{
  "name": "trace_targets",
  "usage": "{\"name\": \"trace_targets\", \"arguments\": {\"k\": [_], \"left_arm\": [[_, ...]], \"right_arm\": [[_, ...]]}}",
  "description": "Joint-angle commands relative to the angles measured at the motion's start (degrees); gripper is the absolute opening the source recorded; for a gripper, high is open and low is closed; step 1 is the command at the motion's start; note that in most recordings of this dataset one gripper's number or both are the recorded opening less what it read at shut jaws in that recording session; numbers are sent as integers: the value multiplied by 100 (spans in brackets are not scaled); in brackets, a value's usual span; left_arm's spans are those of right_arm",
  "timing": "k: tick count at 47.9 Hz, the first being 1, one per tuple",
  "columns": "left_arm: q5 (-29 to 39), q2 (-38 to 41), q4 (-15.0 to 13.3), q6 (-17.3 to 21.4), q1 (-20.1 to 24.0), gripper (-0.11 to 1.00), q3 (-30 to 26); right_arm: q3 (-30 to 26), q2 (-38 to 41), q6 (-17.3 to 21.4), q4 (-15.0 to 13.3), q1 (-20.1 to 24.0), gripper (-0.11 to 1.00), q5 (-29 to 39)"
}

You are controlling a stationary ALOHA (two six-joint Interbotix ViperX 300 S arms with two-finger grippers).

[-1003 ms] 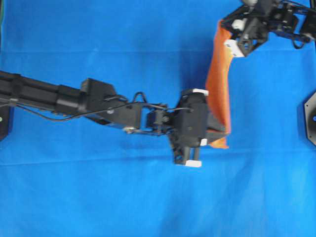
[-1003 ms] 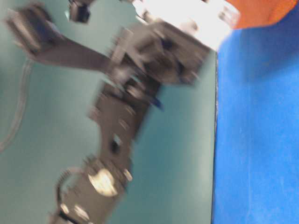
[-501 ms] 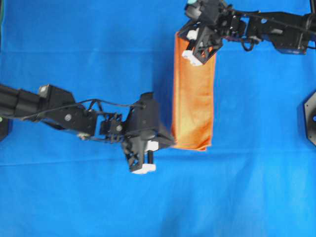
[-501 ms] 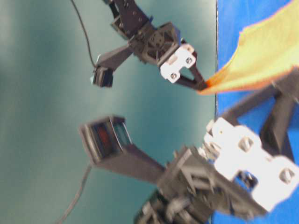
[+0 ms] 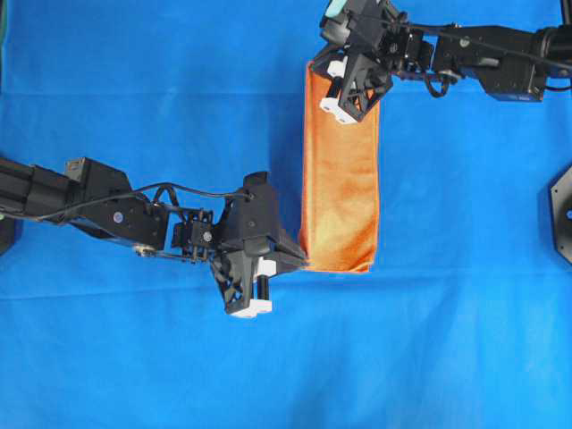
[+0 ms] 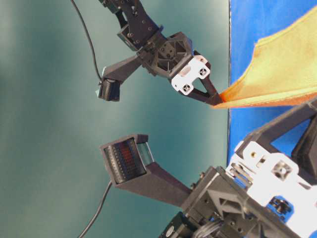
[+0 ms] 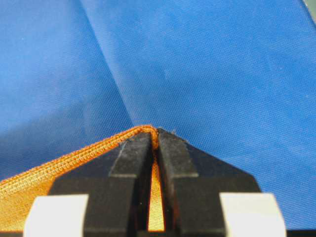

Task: Fold the orange towel.
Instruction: 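Release the towel and retract both grippers to the sides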

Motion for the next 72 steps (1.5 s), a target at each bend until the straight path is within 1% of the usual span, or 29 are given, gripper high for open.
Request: {"name": "trace_targets", "arguments": {"k": [1, 3, 5, 8, 9, 11, 14, 17, 19, 21, 28, 35, 39, 44, 52, 55, 59, 66, 68, 72], "left_arm": [[-44, -88, 18, -9, -211, 2, -88], [-44, -88, 18, -9, -202, 4, -88], [-44, -88, 18, -9, -193, 9, -97], [-44, -88, 18, -18, -176, 19, -97], [-44, -88, 18, -18, -176, 23, -97], [-44, -88, 18, -18, -176, 32, -97], [-18, -88, 18, -9, -176, 42, -114], [26, -97, 26, 0, -176, 49, -114], [70, -123, 26, 0, -167, 49, -97], [132, -149, 26, 0, -158, 48, -97], [694, -536, 53, 53, -123, 47, -35], [1433, -1239, 62, 88, -18, 47, 149], [1661, -1670, 70, 97, 105, 47, 396], [1714, -2118, 70, 105, 237, 47, 791], [1573, -2813, 70, 97, 510, 47, 1424], [1345, -3041, 79, 114, 633, 47, 1644], [870, -3366, 88, 193, 896, 47, 2004], [132, -3929, 88, 492, 1230, 47, 2540], [9, -4131, 88, 615, 1301, 47, 2698], [-26, -4430, 88, 773, 1371, 47, 2892]], "right_arm": [[-88, -18, 0, -9, -62, 4, -62], [-88, -9, 0, -18, -70, 4, -62], [-88, 9, 0, -18, -62, 4, -70], [-79, 18, 0, -18, -53, 5, -62], [-79, 18, -9, -18, -44, 7, -70], [-79, 18, -9, -26, -26, 15, -70], [-70, 18, 0, -79, 0, 31, -70], [-62, 18, -9, -132, 26, 44, -70], [-53, 9, 0, -158, 44, 50, -70], [-53, 9, 0, -176, 62, 53, -70], [-26, -44, -9, -193, 97, 50, -35], [149, -308, 0, -193, 97, 50, -26], [316, -580, 9, -193, 97, 49, -26], [624, -1055, 26, -193, 97, 50, -53], [1257, -1846, 132, -132, 149, 50, -185], [1529, -2145, 193, -79, 229, 50, -308], [1890, -2540, 299, 0, 387, 50, -562], [2514, -3296, 563, 114, 861, 50, -1020], [2646, -3480, 624, 132, 1028, 50, -1081], [2874, -3788, 738, 158, 1345, 50, -1169]]}}
